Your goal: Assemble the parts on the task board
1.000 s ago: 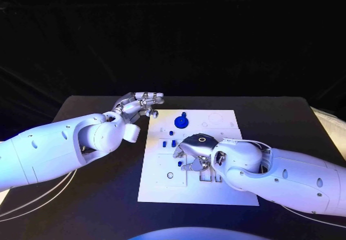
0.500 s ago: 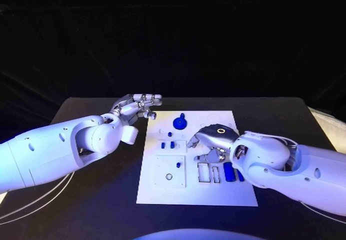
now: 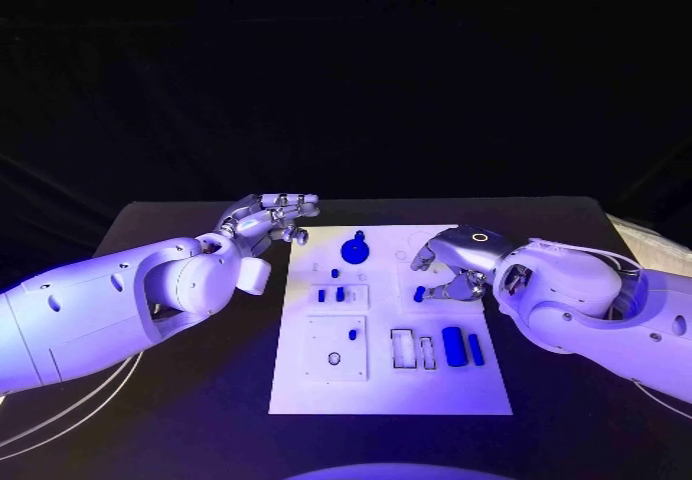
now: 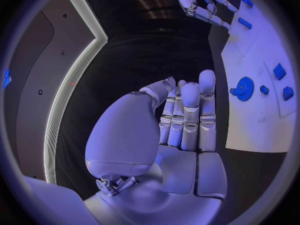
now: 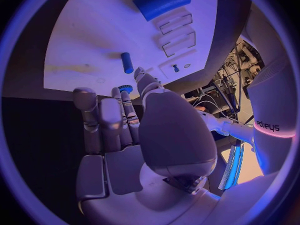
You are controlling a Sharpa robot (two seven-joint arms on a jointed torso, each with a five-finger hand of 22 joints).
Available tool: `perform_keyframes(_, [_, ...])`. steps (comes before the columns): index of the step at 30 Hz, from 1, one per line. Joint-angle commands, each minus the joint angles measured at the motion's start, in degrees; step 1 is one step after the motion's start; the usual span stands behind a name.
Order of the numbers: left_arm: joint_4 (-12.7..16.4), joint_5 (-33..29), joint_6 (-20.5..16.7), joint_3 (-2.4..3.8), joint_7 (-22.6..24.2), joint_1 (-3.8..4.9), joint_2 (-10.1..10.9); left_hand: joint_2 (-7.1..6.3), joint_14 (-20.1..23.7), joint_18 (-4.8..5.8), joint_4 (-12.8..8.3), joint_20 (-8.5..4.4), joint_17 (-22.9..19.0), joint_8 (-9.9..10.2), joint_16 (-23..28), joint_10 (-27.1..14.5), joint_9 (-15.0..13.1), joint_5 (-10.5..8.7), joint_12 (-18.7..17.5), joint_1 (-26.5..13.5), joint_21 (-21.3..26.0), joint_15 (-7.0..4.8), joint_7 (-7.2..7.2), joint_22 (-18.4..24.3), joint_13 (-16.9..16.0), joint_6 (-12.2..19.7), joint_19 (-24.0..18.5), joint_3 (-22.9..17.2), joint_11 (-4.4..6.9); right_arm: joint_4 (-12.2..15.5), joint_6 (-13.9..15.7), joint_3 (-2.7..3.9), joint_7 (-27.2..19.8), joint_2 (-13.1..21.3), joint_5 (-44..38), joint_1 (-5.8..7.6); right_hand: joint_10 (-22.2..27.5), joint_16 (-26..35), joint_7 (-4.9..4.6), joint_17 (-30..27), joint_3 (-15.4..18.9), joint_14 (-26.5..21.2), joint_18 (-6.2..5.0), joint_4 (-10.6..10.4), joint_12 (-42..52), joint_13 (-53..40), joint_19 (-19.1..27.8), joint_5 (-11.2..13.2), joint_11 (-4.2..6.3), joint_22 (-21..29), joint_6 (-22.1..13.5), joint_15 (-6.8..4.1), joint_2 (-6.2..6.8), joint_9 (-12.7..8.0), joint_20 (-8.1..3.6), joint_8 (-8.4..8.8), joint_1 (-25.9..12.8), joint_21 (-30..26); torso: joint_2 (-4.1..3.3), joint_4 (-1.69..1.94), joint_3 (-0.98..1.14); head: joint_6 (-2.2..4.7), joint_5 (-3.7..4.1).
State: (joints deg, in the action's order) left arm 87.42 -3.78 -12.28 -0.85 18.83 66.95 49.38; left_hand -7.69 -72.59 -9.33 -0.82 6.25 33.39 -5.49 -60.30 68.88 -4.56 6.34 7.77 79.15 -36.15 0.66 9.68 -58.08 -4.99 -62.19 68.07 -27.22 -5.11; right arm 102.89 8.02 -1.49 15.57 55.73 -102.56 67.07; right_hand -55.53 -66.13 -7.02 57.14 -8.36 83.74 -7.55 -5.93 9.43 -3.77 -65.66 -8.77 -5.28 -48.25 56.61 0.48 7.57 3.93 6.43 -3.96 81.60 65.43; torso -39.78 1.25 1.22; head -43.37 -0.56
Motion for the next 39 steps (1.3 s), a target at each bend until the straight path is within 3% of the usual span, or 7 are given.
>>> perform_keyframes(1, [0.0, -0.1, 1.3, 0.03, 0.1, 0.01, -0.1, 0.24, 0.2, -0.87, 0.0, -0.05, -0.1, -0.2, -0.1, -0.4, 0.1, 0.18, 0.3, 0.4, 0.1, -0.27, -0.1, 0.1, -0.1, 0.3, 0.2, 0.4, -0.11, -0.3, -2.7, -0.05, 0.6, -0.2, -0.8, 0.0, 0.2, 0.2, 0.42, -0.1, 0.4, 0.0, -0.92, 0.0, 0.4, 0.0, 0.0, 0.0, 0.32, 0.1, 0.3, -0.54, -0.49, 0.0, -0.52, 0.19, 0.3, -0.2, -0.02, 0.16, -0.03, 0.02, 0.1])
perform_keyframes(10, [-0.1, -0.1, 1.3, 0.03, 0.0, 0.0, -0.1, 0.24, 0.2, -0.87, 0.0, -0.05, -0.1, -0.2, -0.1, -0.4, 0.1, 0.18, 0.3, 0.4, 0.1, -0.27, -0.1, 0.1, -0.1, 0.3, 0.2, 0.4, -0.11, -0.9, -5.6, -0.28, -0.7, -1.1, -0.1, -0.28, -2.8, 0.0, 0.08, 0.4, 0.6, 0.6, -0.67, 0.0, 2.1, 0.0, -1.0, -0.4, 0.98, -0.7, 2.3, -0.9, -2.09, 0.1, -1.04, -0.04, 1.4, 0.1, -0.03, 0.03, -0.06, -0.09, -0.16])
perform_keyframes(20, [-0.1, -0.1, 1.3, 0.02, 0.0, 0.0, -0.2, 0.36, 0.3, -0.88, -0.1, -0.03, -0.2, -0.2, -0.1, -0.5, 0.1, 0.2, 0.4, 0.4, 0.3, -0.24, -0.07, 0.2, -0.1, 0.3, 0.1, 0.5, -0.13, -2.6, -7.0, -0.41, -1.3, -2.8, 0.0, -0.83, -7.9, -0.8, -0.01, 1.5, -2.0, 1.1, -0.1, -0.5, 2.4, 0.2, -3.1, 0.3, 1.27, -3.6, 6.2, -0.99, -4.58, 0.4, -1.0, -0.66, 3.1, 2.1, -0.03, 0.14, -0.06, -0.23, -0.1])
perform_keyframes(35, [-0.1, 0.0, 1.4, 0.02, -0.2, 0.0, -0.1, 0.36, 0.3, -0.88, -0.1, -0.03, -0.2, -0.2, -0.1, -0.5, 0.1, 0.2, 0.4, 0.4, 0.3, -0.24, -0.07, 0.2, -0.1, 0.3, 0.1, 0.5, -0.13, -5.1, -7.4, -0.5, -1.4, -4.5, -0.9, -1.49, -9.8, -1.0, 0.11, 1.7, -4.3, 1.2, 0.05, -0.6, 1.1, 0.3, -3.6, 0.6, 1.54, -4.6, 8.1, -1.29, -4.81, 0.4, -1.19, -0.6, 3.9, 2.8, -0.03, 0.11, -0.02, -0.4, -0.14])
perform_keyframes(39, [-0.1, 0.0, 1.4, 0.02, -0.3, 0.0, -0.1, 0.36, 0.3, -0.88, -0.1, -0.03, -0.2, -0.2, -0.1, -0.5, 0.1, 0.2, 0.4, 0.4, 0.3, -0.24, -0.07, 0.2, -0.1, 0.3, 0.1, 0.5, -0.13, -5.0, -5.1, -0.51, -1.8, -4.5, -1.2, -1.65, -10.9, -1.1, -0.03, 1.9, -5.7, 1.2, 0.13, -0.2, 0.7, 0.2, -3.8, 1.2, 1.55, -5.0, 8.7, -1.37, -5.1, 0.4, -1.23, -0.57, 4.6, 3.1, -0.02, 0.09, -0.04, -0.48, -0.14])
